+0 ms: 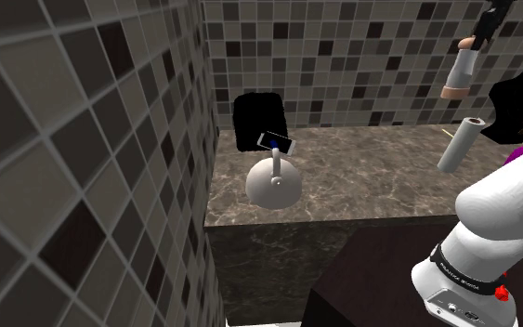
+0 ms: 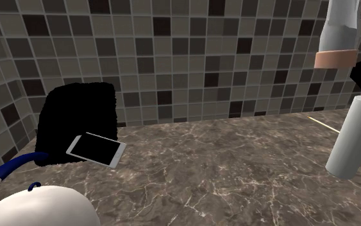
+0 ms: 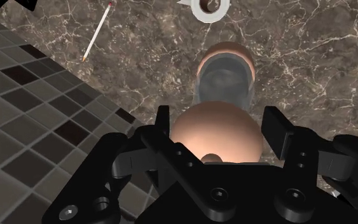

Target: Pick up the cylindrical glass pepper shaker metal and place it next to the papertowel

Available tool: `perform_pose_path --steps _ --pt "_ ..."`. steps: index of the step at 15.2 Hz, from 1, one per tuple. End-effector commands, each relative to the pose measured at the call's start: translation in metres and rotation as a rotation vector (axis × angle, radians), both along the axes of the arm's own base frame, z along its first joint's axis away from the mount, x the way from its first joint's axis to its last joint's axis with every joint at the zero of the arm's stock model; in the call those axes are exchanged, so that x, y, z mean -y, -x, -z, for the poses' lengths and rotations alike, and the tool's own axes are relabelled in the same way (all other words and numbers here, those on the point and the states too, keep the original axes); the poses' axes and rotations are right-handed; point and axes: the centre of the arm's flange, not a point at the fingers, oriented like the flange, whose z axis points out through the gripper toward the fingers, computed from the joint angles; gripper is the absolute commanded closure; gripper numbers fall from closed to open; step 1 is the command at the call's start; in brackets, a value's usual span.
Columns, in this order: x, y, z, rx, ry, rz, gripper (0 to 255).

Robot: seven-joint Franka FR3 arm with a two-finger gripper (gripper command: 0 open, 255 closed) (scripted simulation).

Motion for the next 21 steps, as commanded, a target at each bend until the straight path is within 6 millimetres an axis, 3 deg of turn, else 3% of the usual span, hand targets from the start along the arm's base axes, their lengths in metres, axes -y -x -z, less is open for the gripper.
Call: perform_pose_path --steps 1,21 --pt "0.002 0.002 0.010 0.000 0.000 -0.001 255" --pt "0.002 0.002 0.115 0.000 0.000 -0.001 255"
